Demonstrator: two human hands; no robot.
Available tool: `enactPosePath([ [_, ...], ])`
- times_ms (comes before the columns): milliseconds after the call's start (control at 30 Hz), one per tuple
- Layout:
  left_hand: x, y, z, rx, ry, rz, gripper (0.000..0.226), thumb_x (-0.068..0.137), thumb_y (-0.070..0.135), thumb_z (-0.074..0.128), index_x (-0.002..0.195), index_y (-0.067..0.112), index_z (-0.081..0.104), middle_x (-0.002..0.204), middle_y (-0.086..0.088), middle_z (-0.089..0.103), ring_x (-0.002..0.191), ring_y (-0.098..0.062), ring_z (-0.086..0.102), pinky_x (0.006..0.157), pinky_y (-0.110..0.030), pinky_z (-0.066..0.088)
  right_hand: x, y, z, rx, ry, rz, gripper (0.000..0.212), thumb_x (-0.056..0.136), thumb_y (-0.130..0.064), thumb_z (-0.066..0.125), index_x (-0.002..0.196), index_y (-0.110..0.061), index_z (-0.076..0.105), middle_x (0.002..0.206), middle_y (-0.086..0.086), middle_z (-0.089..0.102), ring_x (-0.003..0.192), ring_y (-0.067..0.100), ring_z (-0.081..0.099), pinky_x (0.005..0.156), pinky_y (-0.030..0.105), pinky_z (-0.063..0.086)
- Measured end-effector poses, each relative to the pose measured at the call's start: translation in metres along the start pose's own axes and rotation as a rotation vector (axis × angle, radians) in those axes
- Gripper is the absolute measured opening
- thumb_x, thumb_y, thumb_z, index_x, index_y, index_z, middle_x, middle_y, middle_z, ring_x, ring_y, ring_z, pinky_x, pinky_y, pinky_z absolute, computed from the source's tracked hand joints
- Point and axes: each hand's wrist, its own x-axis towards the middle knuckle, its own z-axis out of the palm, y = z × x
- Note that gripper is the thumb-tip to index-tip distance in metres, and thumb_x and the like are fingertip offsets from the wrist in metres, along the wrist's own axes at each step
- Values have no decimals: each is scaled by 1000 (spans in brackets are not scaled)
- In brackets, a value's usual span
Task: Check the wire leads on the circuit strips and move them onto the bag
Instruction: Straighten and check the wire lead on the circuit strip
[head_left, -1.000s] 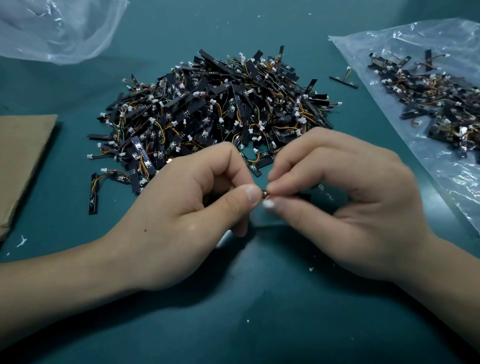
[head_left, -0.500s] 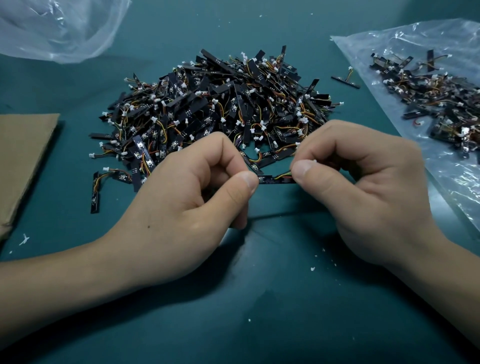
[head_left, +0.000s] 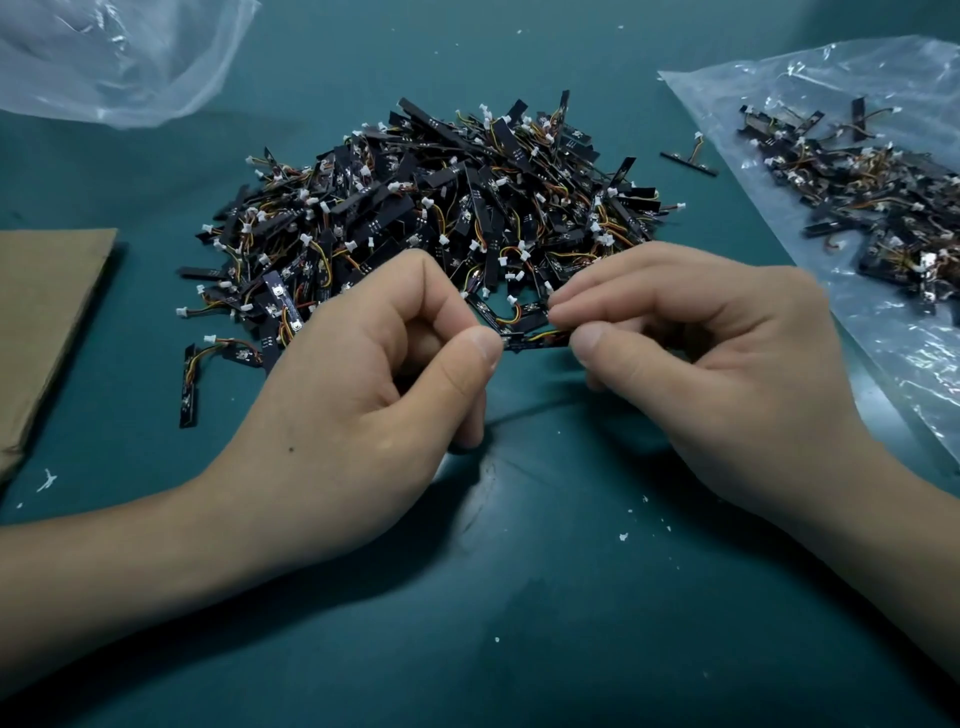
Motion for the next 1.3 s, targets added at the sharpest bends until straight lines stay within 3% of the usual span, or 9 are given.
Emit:
enactPosePath([
  [233,0,1,1,-32,37,1,14,93,38,55,82,28,52,60,1,67,44,-12,54,45,-14,38,-3,-3,1,-138,29,-155,5,90,-13,77,86,-13,74,100,1,72,70,20,64,57,41,46],
  [500,-1,0,3,0,36,5,15,96,27,59,82,25,53,57,1,66,42,-6,51,45,-9,34,-3,-7,1,-177,12,-97,17,89,-8,67,72,-7,67,97,1,70,72,20,60,59,41,43],
  [600,-1,1,3,3,42,4,16,96,28,59,82,25,53,58,2,66,42,-6,51,45,-9,35,-2,-9,2,-244,10,-118,15,88,-11,66,73,-8,64,102,3,68,83,8,60,67,29,45],
  [700,-1,1,2,-3,33,-4,15,94,36,56,82,27,52,61,2,69,45,-14,56,46,-15,38,-3,-8,3,-319,-7,-133,15,87,-13,66,73,-12,62,107,4,66,85,-3,54,78,18,41],
  [800,0,1,2,-11,29,-2,14,94,36,55,82,28,51,66,3,72,51,-30,59,46,-33,43,-3,-5,4,-348,-78,-99,16,89,-16,66,73,-15,63,108,-1,66,82,-7,52,78,16,39],
  [967,1,1,1,-45,24,2,12,94,34,54,83,29,51,66,1,72,55,-27,63,51,-38,46,-1,-4,3,-330,-132,-64,18,93,-18,64,76,-16,66,103,-5,68,82,-3,57,78,11,37],
  [1067,1,1,1,-49,18,2,12,94,34,54,83,29,52,65,0,72,54,-26,63,49,-34,46,-1,-4,4,-334,-128,-59,19,94,-20,63,76,-17,65,100,-6,68,84,4,60,76,13,39],
  [1200,1,2,1,-51,10,0,13,94,33,54,83,27,52,64,0,71,54,-23,64,50,-28,47,-1,-3,6,-372,-61,32,23,93,-37,63,74,-24,62,100,-12,67,93,12,65,76,35,50],
  [1300,1,2,1,-54,7,-1,13,94,33,54,83,26,52,64,1,71,53,-19,62,50,-21,44,0,-2,5,-328,-83,61,10,93,-37,64,91,-28,68,95,-14,65,89,8,63,75,25,47],
])
